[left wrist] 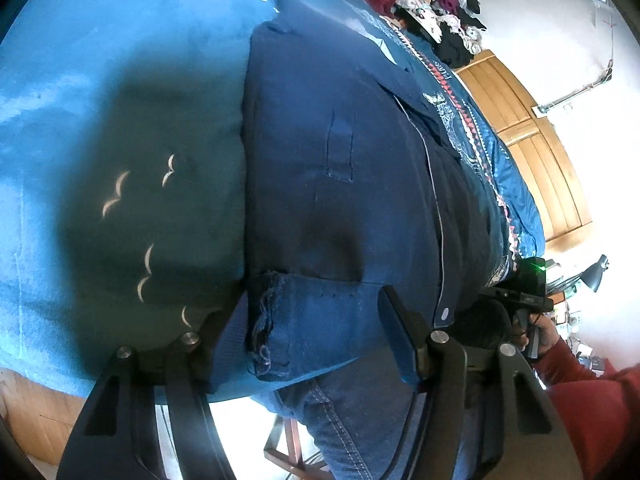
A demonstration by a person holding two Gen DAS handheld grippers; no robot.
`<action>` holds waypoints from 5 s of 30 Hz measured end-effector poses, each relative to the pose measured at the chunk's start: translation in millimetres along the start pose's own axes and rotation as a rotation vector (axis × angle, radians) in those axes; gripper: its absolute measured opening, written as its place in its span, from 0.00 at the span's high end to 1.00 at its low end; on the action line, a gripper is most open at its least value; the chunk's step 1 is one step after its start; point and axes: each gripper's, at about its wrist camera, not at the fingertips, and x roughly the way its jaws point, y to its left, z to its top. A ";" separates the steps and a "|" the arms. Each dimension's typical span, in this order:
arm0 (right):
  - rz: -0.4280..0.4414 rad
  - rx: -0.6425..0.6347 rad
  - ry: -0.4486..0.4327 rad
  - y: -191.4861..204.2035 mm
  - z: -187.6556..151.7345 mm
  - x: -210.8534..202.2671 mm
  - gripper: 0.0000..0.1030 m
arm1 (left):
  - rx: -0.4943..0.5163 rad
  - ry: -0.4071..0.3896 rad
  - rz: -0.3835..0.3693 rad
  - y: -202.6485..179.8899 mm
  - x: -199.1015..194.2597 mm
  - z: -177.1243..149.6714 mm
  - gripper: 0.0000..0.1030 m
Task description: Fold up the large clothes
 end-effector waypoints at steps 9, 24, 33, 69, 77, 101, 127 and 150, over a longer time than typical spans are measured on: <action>0.070 0.026 0.011 5.5 1.7 17.2 0.37 | -0.025 0.001 -0.035 2.9 4.4 3.3 0.38; 0.320 0.001 -0.338 51.4 45.7 -134.9 0.84 | -0.136 -0.287 -0.398 -28.7 -58.1 64.5 0.88; 0.273 -0.090 -0.411 58.1 230.4 -147.6 0.87 | -0.047 -0.433 -0.396 -56.7 -58.0 251.6 0.88; 0.010 -0.113 -0.340 -31.9 412.3 12.8 0.46 | 0.062 -0.085 0.123 -11.2 212.4 421.3 0.44; -0.071 -0.206 -0.448 -22.1 397.6 -17.6 0.35 | 0.047 -0.119 0.089 -6.1 204.9 406.3 0.51; -0.184 -0.151 -0.408 -20.3 417.8 4.9 0.41 | -0.018 -0.176 -0.053 43.0 74.9 286.5 0.40; -0.014 0.098 -0.337 -46.9 237.2 -9.5 0.78 | 0.001 0.013 -0.082 24.4 103.0 242.9 0.99; -0.142 -0.170 -0.362 52.0 229.2 -10.4 0.41 | -0.013 -0.138 0.161 27.8 73.2 239.9 0.66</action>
